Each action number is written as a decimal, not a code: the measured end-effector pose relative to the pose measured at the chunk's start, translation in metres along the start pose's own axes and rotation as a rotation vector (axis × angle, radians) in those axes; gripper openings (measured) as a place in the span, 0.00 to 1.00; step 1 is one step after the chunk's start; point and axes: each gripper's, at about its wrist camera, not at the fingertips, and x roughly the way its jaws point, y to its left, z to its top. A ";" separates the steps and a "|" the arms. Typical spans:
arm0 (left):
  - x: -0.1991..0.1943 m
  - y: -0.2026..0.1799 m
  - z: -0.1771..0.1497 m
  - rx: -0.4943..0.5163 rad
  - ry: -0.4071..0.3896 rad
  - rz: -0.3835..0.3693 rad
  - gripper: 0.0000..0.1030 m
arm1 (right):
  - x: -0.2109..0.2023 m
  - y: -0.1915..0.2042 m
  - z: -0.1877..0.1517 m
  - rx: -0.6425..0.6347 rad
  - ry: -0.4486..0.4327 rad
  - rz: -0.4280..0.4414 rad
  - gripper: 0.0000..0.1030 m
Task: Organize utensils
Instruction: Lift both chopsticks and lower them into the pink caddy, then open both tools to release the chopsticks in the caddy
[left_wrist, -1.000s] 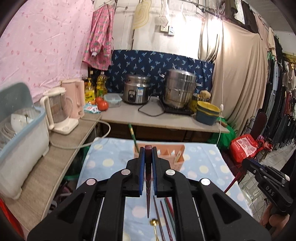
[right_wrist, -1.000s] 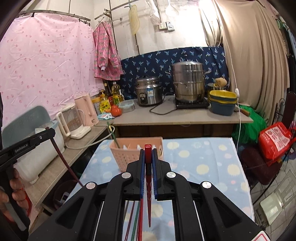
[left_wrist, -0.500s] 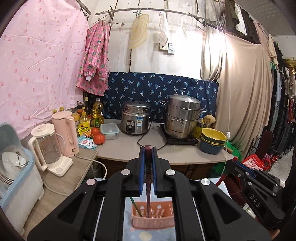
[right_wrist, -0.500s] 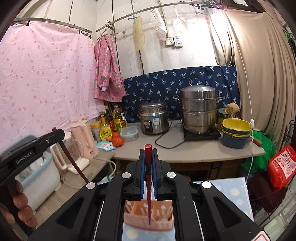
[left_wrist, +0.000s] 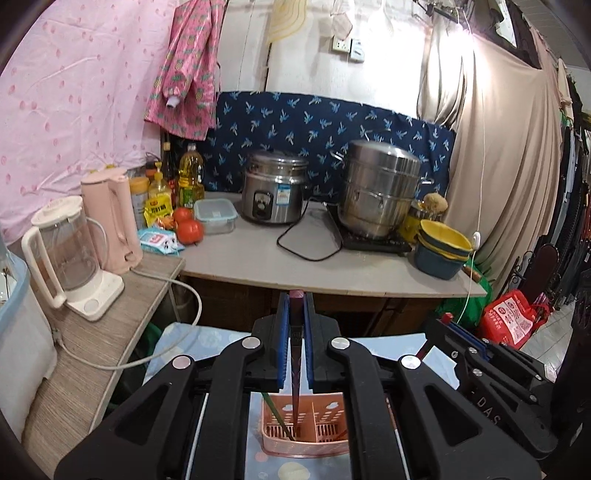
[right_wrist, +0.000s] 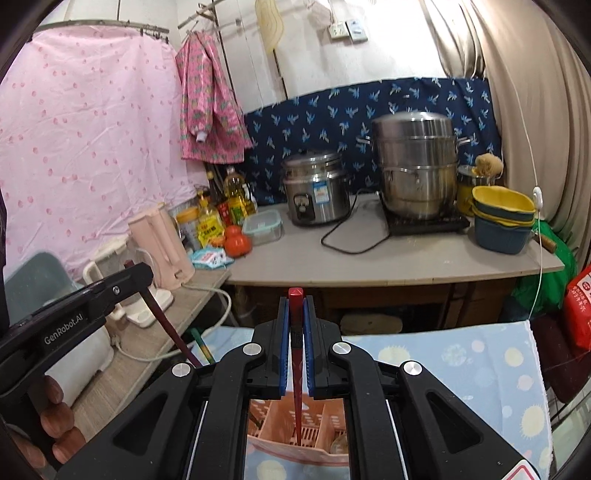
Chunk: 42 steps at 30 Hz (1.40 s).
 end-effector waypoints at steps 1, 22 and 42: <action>0.002 0.001 -0.003 -0.002 0.007 0.001 0.07 | 0.003 -0.001 -0.004 -0.001 0.009 -0.005 0.07; -0.053 -0.019 -0.043 0.045 0.002 0.023 0.36 | -0.070 0.013 -0.048 -0.054 -0.005 -0.040 0.33; -0.125 -0.029 -0.163 0.096 0.096 0.058 0.40 | -0.158 0.010 -0.177 -0.036 0.115 -0.063 0.35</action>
